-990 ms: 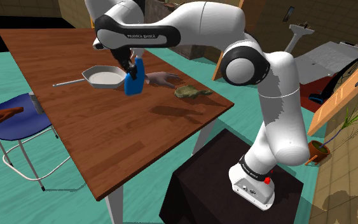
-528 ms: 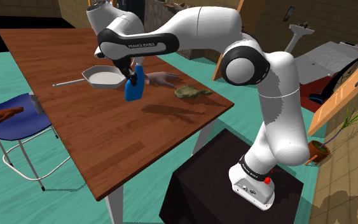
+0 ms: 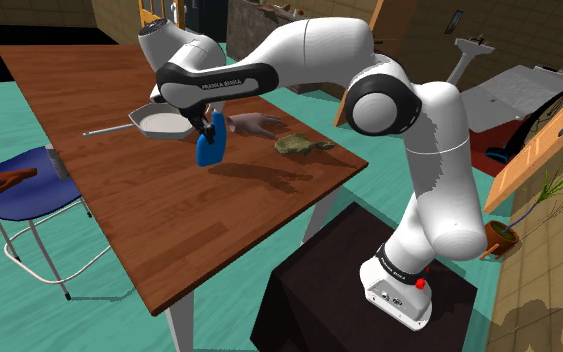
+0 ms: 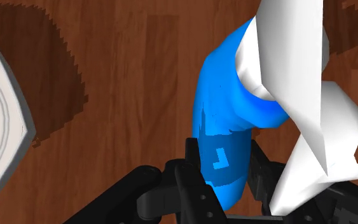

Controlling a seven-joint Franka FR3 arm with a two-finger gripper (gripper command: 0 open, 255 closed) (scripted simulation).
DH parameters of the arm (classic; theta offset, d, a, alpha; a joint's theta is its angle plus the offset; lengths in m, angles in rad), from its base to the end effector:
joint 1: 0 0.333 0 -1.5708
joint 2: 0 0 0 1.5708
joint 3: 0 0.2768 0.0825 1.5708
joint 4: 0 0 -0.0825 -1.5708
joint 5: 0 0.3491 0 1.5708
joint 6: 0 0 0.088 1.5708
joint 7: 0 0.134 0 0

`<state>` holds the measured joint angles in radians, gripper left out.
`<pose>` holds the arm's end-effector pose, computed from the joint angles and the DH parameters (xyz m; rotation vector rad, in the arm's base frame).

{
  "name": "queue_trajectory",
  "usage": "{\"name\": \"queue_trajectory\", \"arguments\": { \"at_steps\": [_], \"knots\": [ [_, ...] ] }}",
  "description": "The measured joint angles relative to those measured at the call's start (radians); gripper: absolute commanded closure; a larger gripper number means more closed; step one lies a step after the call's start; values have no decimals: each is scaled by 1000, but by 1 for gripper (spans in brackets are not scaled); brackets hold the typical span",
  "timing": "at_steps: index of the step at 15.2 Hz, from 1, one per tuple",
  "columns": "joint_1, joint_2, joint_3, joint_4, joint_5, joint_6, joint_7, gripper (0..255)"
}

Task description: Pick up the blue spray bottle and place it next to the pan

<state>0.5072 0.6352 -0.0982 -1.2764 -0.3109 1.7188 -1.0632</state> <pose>0.6065 0.2362 0.3286 2.0093 1.9914 -0.4220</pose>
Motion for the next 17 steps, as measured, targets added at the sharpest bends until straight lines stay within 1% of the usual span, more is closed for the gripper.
{"name": "queue_trajectory", "arguments": {
  "at_steps": [4, 5, 11, 12, 15, 17],
  "knots": [
    [0, -1, 0, -3, 0, 2, 1, 255],
    [0, -1, 0, -3, 0, 2, 1, 0],
    [0, -1, 0, -3, 0, 2, 1, 0],
    [3, 1, 1, 13, 1, -13, 0, 0],
    [17, 23, 4, 125, 6, -103, -12, 0],
    [20, 26, 4, 152, 8, -127, -16, 0]
  ]
}}
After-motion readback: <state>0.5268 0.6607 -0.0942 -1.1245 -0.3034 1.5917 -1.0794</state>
